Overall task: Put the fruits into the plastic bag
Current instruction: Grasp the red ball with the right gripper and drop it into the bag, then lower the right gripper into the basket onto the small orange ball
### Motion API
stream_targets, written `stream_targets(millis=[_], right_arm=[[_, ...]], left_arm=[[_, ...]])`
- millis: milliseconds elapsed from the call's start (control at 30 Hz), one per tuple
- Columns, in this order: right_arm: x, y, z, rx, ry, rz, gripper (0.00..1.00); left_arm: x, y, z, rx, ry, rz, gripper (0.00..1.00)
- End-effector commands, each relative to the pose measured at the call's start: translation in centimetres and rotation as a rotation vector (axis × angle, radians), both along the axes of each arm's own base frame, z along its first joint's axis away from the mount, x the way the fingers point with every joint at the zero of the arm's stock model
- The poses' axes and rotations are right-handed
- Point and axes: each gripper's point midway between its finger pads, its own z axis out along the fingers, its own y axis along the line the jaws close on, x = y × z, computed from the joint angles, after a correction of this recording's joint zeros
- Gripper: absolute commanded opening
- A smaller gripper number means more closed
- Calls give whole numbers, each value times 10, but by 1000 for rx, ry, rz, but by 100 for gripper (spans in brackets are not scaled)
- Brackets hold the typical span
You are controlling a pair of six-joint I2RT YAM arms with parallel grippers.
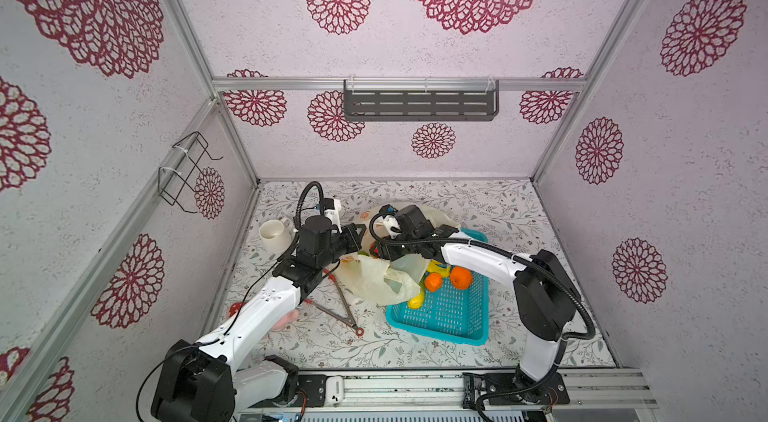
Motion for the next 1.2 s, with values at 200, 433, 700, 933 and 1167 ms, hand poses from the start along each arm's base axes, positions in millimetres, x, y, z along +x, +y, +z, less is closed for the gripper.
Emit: stream_targets(millis=[200,433,700,933,1167], right_arm=[[-4,-6,31,60,-35,-28,88],[-9,-26,56,64,-107,-58,87],[-39,-84,90,90,-202,-128,89],[-51,-164,98,109,-282,-393,92],[-74,-191,31,21,-154,-448,89]], left_arm=[[2,-2,20,-18,-50,1,0],[2,-1,20,-16,-51,5,0],[4,8,20,1,-63,55,0],[7,14,16,7,-61,96,0],[9,14,13,-2,-55,104,0]])
